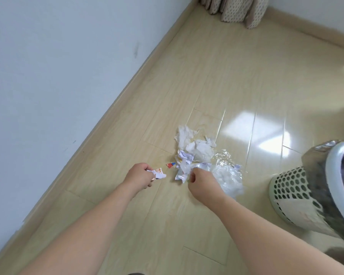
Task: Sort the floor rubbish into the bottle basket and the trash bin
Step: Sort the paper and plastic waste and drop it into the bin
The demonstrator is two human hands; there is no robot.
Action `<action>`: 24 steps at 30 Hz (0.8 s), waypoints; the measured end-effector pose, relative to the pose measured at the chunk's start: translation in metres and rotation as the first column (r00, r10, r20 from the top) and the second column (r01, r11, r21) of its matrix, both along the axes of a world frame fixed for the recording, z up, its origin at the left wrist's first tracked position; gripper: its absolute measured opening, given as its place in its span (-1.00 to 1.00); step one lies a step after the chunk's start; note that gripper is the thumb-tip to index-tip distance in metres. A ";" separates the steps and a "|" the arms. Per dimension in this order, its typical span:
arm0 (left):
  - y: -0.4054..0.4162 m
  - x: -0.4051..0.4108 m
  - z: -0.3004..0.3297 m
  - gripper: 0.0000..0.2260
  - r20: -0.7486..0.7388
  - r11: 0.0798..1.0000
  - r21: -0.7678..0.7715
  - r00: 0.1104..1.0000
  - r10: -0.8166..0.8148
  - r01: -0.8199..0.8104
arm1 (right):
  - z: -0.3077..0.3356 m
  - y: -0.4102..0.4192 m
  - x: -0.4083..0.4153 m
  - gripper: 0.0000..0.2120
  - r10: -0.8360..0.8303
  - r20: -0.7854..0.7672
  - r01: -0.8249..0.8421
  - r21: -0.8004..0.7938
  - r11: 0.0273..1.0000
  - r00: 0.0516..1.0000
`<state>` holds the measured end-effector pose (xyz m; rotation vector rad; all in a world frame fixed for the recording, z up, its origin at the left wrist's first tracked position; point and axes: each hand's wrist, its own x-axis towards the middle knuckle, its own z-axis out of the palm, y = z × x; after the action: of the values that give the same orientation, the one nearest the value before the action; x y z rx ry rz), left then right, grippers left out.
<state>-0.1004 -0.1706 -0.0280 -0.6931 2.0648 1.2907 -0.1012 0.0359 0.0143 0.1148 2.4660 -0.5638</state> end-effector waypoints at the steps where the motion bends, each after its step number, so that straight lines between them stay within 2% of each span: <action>1: 0.018 -0.004 0.025 -0.95 -0.010 0.997 0.016 0.998 -0.069 0.069 | 0.018 0.019 0.006 -0.88 -0.039 -0.045 0.039 0.000 0.999 0.998; 4: 0.068 -0.019 0.091 -0.88 -0.067 0.953 0.006 0.951 -0.301 0.302 | 0.068 0.072 0.025 -0.87 -0.148 -0.127 0.150 0.005 0.989 0.981; 7: 0.127 -0.019 0.164 -0.87 -0.158 0.874 -0.057 0.860 -0.485 0.482 | 0.124 0.132 0.061 -0.87 -0.280 -0.204 0.282 -0.022 0.959 0.938; 10: 0.193 0.001 0.223 -0.88 -0.205 0.789 -0.091 0.764 -0.611 0.607 | 0.168 0.189 0.106 -0.89 -0.365 -0.270 0.374 -0.022 0.927 0.891; 13: 0.262 0.041 0.258 -0.89 -0.218 0.715 -0.095 0.687 -0.694 0.692 | 0.193 0.244 0.154 -0.89 -0.475 -0.287 0.487 -0.033 0.873 0.832; 18: 0.376 0.122 0.260 -0.91 -0.235 0.636 -0.086 0.604 -0.761 0.767 | 0.196 0.334 0.235 -0.89 -0.671 -0.258 0.693 -0.006 0.721 0.695; 20: 0.420 0.157 0.251 -0.94 -0.253 0.622 -0.115 0.583 -0.772 0.774 | 0.184 0.366 0.263 -0.90 -0.729 -0.201 0.748 0.030 0.663 0.654; 22: 0.455 0.183 0.238 -0.94 -0.267 0.625 -0.151 0.577 -0.772 0.766 | 0.177 0.385 0.275 -0.78 -0.776 -0.147 0.789 0.095 0.606 0.614; 24: 0.483 0.206 0.225 -0.90 -0.251 0.619 -0.154 0.575 -0.779 0.770 | 0.169 0.400 0.279 -0.71 -0.831 -0.141 0.843 0.085 0.531 0.537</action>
<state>0.1051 0.3128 0.1973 0.4533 2.2057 0.8469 0.1780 0.4362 0.1829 1.4491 2.3939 -0.7738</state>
